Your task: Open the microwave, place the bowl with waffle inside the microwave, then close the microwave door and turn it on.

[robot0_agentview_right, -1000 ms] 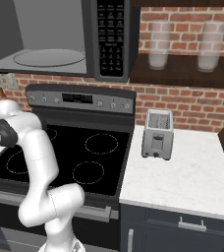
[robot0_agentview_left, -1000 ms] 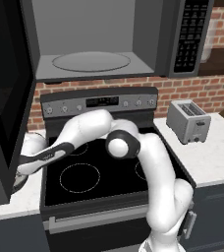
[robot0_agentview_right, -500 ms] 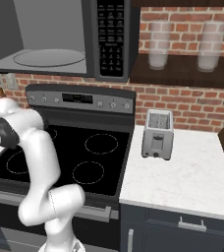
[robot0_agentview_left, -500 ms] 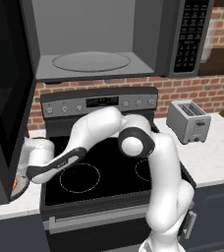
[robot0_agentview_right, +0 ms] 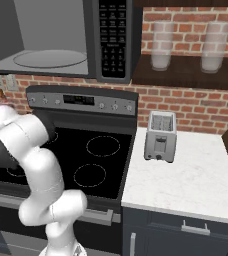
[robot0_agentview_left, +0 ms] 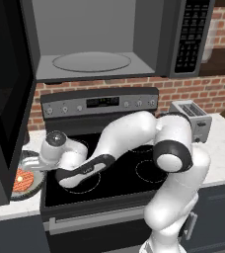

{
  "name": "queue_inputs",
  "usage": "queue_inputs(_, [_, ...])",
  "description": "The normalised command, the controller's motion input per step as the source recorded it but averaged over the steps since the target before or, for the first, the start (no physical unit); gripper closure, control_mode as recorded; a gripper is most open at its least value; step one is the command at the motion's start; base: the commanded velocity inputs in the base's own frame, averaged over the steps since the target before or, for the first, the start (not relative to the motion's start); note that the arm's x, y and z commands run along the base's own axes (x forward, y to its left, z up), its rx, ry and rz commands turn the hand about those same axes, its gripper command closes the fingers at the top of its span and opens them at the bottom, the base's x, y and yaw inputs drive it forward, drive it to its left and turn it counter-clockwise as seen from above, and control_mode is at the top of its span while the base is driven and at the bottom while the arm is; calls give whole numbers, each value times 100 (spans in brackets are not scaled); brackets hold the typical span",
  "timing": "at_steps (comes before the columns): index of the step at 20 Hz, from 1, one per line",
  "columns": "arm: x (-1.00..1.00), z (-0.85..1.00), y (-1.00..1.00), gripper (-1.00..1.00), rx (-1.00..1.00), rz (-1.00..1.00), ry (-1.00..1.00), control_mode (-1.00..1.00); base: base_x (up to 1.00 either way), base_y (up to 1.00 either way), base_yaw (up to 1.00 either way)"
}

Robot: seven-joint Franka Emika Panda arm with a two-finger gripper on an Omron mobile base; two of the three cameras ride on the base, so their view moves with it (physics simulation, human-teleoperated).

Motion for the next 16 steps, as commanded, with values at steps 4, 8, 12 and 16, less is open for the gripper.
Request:
queue_inputs(4, [-24, 84, -98, 100, 37, 0, 0, -100, 0, 0, 0])
queue_inputs(8, [-41, 92, -99, 100, 31, 0, 0, -100, 0, 0, 0])
queue_inputs(12, [-39, 100, -89, 100, 23, -2, 5, -100, 0, 0, 0])
queue_inputs(16, [-24, 100, -89, 100, 15, -7, 24, -100, 0, 0, 0])
